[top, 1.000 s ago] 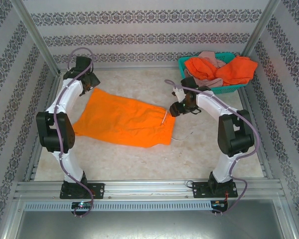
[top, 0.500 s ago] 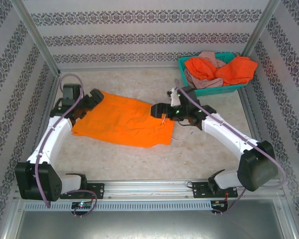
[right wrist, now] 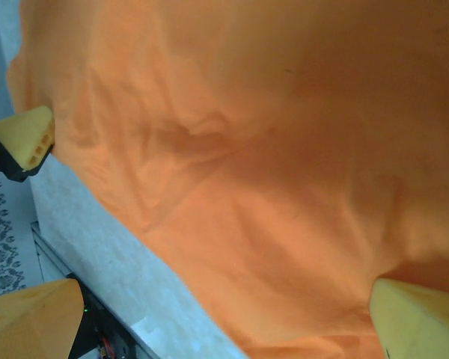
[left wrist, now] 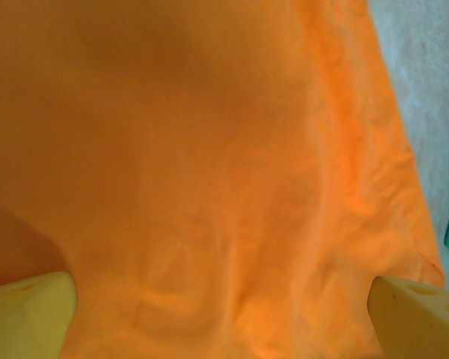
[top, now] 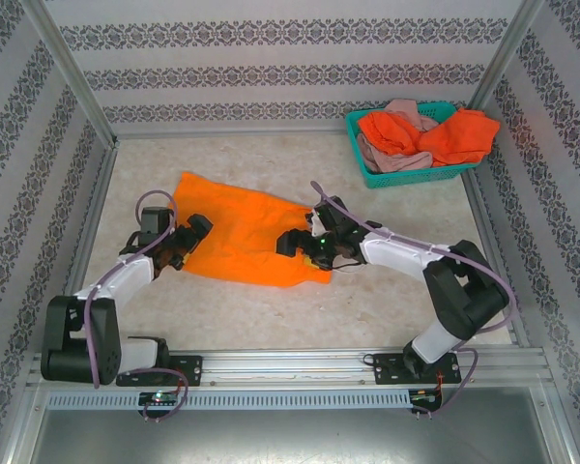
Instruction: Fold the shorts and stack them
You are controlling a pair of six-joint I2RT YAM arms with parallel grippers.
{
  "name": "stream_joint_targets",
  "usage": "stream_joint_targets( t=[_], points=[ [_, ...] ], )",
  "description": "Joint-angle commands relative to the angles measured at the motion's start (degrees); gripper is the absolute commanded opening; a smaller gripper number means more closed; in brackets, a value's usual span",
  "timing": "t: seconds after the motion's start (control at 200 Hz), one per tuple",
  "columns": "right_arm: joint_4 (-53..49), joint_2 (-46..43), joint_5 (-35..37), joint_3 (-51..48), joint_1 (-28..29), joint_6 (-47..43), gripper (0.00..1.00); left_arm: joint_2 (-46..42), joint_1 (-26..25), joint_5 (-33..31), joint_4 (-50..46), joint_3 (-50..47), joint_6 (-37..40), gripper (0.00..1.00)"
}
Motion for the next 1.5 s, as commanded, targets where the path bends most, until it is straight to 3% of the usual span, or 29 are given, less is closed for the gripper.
stream_joint_targets(
  t=[0.0, 0.4, 0.779, 1.019, 1.494],
  points=[
    [0.4, 2.8, -1.33, -1.62, -1.64, -0.76, 0.98, 2.38, -0.45, -2.19, 5.33, -1.6, -0.43, 1.0],
    [-0.53, 3.45, -4.34, -6.94, -7.69, -4.06, 0.98, 1.45, 1.2, -9.83, 1.67, -7.55, 1.38, 1.0],
    [-1.17, -2.48, -9.09, -8.79, -14.31, -5.56, 0.98, -1.36, 3.86, -7.77, -0.54, -7.86, 1.84, 1.0],
    [-2.32, -11.23, -8.23, -3.85, -17.03, -5.54, 0.98, -10.8, 3.94, -3.02, -4.08, -2.82, 0.87, 1.0],
    [-1.66, 8.13, -9.3, 8.66, -18.24, -6.16, 0.98, -8.31, 3.99, -1.26, -3.61, 0.68, 1.78, 1.0]
  ],
)
